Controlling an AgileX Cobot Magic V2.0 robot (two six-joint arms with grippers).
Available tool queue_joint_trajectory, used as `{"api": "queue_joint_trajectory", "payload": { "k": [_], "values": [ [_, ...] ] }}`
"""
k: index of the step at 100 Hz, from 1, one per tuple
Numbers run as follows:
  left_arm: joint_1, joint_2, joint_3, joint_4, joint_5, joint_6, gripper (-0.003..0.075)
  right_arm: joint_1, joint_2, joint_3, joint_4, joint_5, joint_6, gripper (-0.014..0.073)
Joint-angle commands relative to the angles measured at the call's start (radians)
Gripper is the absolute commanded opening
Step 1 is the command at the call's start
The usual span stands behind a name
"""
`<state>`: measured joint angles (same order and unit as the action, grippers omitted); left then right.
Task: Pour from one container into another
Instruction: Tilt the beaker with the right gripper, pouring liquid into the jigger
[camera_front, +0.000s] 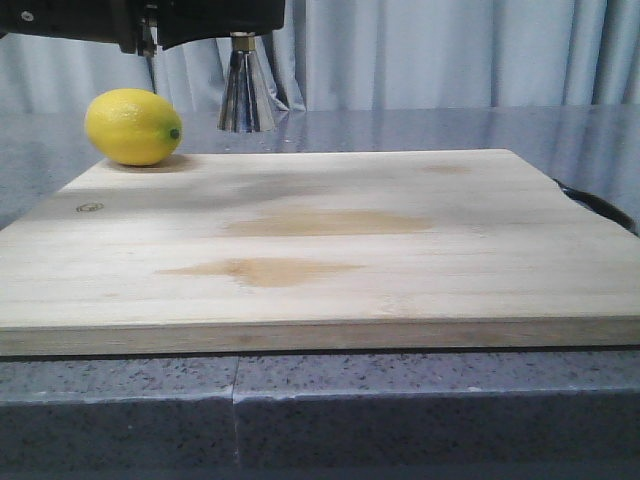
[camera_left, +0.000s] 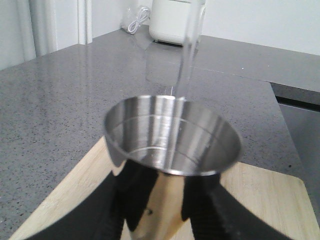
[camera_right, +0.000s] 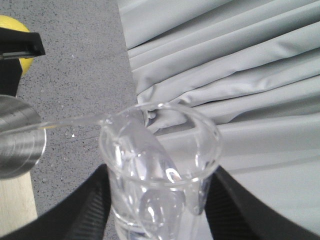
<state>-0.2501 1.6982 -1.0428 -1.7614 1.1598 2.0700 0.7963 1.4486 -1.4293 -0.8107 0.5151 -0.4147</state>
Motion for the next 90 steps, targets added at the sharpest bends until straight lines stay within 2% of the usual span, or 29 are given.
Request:
{"api": "queue_joint_trajectory", "payload": {
  "k": [1,90],
  "values": [
    [0.001,-0.051,-0.029,-0.089,0.098,-0.007,0.0250,0.003,-0.035,-0.040,-0.050,-0.062,-0.004,0.0319],
    [0.001,-0.051,-0.029,-0.089,0.098,-0.007,0.0250,0.003,-0.035,-0.040,-0.143,-0.066,-0.006,0.0320]
  ]
}}
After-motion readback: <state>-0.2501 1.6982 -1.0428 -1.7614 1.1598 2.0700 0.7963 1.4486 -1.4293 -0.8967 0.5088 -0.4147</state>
